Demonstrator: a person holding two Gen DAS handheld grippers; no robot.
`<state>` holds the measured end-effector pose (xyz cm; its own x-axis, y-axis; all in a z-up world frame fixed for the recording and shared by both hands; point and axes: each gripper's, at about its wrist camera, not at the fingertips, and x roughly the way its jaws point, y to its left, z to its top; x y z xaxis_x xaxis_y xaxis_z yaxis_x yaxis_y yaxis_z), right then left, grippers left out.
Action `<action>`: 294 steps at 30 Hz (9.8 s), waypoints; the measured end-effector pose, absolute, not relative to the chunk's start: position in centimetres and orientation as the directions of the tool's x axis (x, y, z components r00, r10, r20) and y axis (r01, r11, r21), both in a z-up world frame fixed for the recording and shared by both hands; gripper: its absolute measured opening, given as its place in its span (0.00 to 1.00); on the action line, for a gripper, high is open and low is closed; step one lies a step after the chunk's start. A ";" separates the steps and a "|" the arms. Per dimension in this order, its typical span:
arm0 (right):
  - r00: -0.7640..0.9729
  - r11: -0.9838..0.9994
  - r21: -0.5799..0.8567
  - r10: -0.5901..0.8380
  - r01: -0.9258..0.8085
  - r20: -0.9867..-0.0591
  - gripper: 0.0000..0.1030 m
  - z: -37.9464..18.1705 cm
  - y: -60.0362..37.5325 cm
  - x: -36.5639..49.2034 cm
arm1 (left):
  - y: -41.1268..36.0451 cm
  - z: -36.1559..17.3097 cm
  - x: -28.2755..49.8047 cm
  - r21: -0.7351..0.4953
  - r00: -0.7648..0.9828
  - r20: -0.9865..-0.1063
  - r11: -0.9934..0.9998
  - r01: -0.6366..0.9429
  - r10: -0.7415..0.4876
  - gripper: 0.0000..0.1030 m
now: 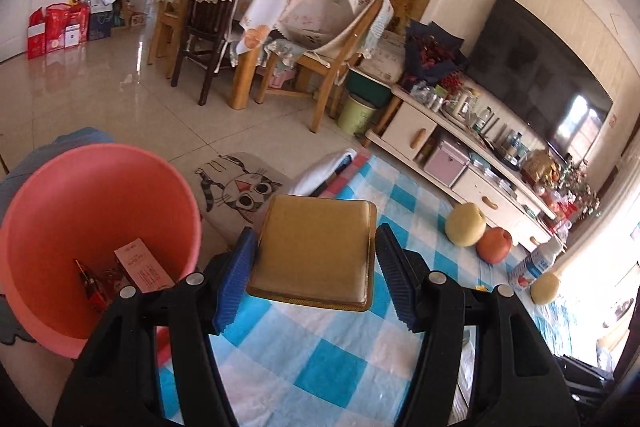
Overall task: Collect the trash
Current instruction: 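Carry the sponge and candy packet over the pink bucket with both tools, then open both tools to drop the sponge and candy packet into the bucket, then move both tools back over the table toward the remaining trash, then reach both tools toward the white packets and milk carton on the table, then grasp the white crumpled plastic bag with the left tool while the right tool grasps the milk carton, then carry the plastic bag and milk carton over the pink bucket with both tools, then open the right tool to drop the carton while the left tool drops the plastic bag, then move both tools back over the table toward the remaining trash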
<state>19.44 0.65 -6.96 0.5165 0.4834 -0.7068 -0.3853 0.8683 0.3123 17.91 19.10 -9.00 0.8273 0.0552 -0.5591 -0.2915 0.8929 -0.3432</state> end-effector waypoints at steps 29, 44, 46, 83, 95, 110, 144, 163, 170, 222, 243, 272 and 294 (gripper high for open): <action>0.310 0.676 0.434 0.691 -0.595 -0.653 0.42 -6.8 24.4 22.6 | 37.1 -9.5 13.4 -0.446 0.689 -0.642 0.567 -0.693 0.337 0.61; 0.474 0.764 0.350 0.622 -0.542 -0.623 0.85 -7.0 19.5 20.5 | 36.5 -10.1 13.5 -0.437 0.670 -0.651 0.546 -0.715 0.356 0.87; 0.491 0.780 0.334 0.602 -0.529 -0.630 0.86 -6.9 18.5 20.2 | 35.9 -10.0 13.8 -0.433 0.684 -0.638 0.570 -0.698 0.353 0.88; 0.689 0.920 0.126 0.364 -0.372 -0.627 0.92 -4.9 3.6 16.0 | 21.1 -6.4 18.5 -0.182 0.890 -0.407 0.937 -0.298 0.205 0.96; 0.721 0.945 0.115 0.308 -0.305 -0.621 0.92 -4.7 -1.1 14.9 | 16.5 -6.8 19.4 -0.093 0.899 -0.423 0.982 -0.165 0.111 0.96; 0.754 0.977 0.169 0.210 -0.133 -0.622 0.93 -4.2 -10.1 13.6 | 10.4 -8.2 19.5 -0.023 0.886 -0.464 1.000 -0.009 -0.003 0.96; 0.445 0.880 0.454 0.352 0.143 -0.823 0.93 -15.1 -16.8 12.3 | 0.9 -16.5 11.1 -0.143 0.498 -0.774 0.874 0.464 -0.391 0.96; 0.470 0.927 0.363 0.279 0.097 -0.837 0.92 -16.3 -13.8 16.3 | -1.3 -19.7 12.7 -0.093 0.420 -0.851 0.878 0.469 -0.314 0.96; 0.480 0.959 0.275 0.208 0.072 -0.852 0.92 -16.7 -13.0 16.6 | -1.5 -19.9 13.6 -0.069 0.447 -0.847 0.893 0.445 -0.288 0.96; 0.621 0.919 0.383 0.352 -0.089 -0.700 0.62 -8.9 -9.4 12.6 | 7.3 -13.4 12.8 -0.271 0.677 -0.631 0.925 0.267 -0.380 0.90; 0.521 0.832 0.387 0.552 -0.397 -0.651 0.63 -3.2 8.9 16.8 | 24.8 -10.9 11.3 -0.563 0.899 -0.432 0.799 -0.211 -0.067 0.90; 0.424 0.746 0.435 0.653 -0.505 -0.628 0.84 -7.2 25.1 24.2 | 36.0 -14.5 11.9 -0.673 0.849 -0.512 0.554 -0.490 0.130 0.93; 0.672 0.922 0.109 0.348 -0.372 -0.654 0.90 -4.4 9.8 16.3 | 31.6 -13.9 13.0 -0.641 0.874 -0.484 0.657 -0.396 0.054 0.96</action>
